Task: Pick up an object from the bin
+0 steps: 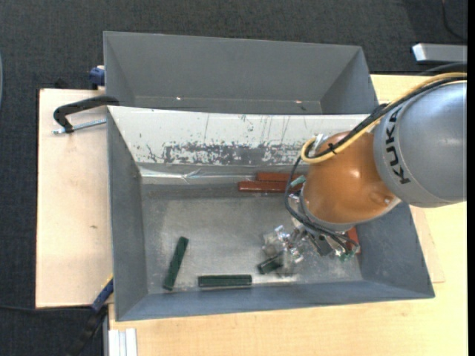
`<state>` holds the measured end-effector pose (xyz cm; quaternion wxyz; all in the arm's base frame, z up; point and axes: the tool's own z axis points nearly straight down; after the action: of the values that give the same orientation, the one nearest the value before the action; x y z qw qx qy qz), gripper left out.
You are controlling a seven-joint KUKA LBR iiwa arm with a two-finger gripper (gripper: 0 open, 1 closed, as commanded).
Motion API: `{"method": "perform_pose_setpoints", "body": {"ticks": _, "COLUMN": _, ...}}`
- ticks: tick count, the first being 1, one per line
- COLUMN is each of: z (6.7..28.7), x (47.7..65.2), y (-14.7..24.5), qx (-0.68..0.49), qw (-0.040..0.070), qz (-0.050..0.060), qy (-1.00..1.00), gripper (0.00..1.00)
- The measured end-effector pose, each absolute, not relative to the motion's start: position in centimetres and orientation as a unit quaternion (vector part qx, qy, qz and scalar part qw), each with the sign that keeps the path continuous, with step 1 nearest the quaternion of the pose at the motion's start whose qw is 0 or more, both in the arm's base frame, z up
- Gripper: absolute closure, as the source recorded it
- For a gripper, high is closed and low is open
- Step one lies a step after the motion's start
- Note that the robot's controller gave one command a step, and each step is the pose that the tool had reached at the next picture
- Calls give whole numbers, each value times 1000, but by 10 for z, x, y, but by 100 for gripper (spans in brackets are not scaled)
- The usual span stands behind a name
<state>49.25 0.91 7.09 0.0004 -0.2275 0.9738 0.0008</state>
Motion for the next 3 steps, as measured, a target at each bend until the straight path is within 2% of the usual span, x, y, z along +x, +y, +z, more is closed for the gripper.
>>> {"method": "perform_pose_setpoints", "body": {"ticks": 1, "z": 71, "x": 492, "y": 9, "qx": -227, "qw": 0, "qz": 1, "qy": 974, "gripper": 100}}
{"method": "perform_pose_setpoints", "body": {"ticks": 2, "z": 197, "x": 532, "y": 6, "qx": -231, "qw": 3, "qz": 0, "qy": 973, "gripper": 100}}
{"method": "perform_pose_setpoints", "body": {"ticks": 3, "z": 197, "x": 532, "y": 6, "qx": -231, "qw": 2, "qz": 0, "qy": 973, "gripper": 100}}
